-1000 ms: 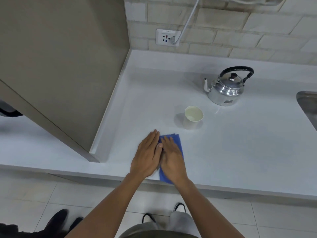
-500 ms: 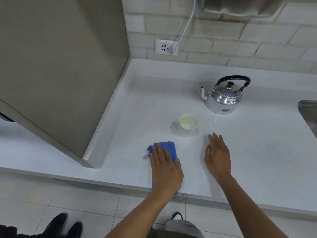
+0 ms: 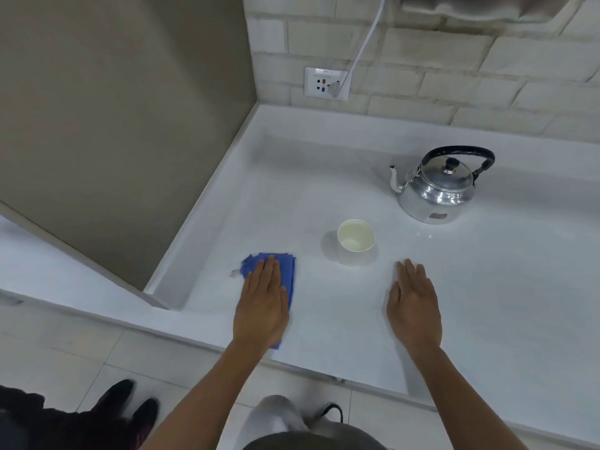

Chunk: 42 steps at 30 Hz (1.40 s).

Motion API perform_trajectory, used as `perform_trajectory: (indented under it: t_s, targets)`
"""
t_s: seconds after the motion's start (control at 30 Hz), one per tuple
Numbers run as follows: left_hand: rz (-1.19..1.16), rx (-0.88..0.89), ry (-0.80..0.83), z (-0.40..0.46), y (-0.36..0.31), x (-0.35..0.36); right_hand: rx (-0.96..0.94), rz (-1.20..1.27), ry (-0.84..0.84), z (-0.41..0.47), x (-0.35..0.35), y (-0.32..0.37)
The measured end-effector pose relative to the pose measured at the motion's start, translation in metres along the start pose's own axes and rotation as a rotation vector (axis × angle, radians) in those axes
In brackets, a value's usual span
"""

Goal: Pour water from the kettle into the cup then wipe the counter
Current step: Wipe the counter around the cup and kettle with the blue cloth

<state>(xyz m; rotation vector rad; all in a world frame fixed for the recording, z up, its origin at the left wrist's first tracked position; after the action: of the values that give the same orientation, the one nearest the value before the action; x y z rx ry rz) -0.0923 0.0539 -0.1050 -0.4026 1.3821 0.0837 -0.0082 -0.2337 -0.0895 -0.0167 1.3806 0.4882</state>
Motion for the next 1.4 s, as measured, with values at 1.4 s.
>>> perform_trajectory:
  t_s: [1.4]
  targets:
    - [-0.016,0.168,0.126,-0.024,-0.070,0.008,-0.077,-0.099,0.144,0.014,0.021,0.020]
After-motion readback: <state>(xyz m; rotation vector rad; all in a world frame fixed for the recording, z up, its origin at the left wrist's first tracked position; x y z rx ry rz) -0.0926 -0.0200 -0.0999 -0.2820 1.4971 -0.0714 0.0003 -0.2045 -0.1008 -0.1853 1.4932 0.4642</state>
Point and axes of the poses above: each hand's wrist, its own z-axis towards the middle knuckle, its own x-axis out of the palm, y = z × x, the point moved 5 cm from there along z, towards the middle knuckle, and after that the axes turned 13 degrees about -x, right-handed, at the moved point
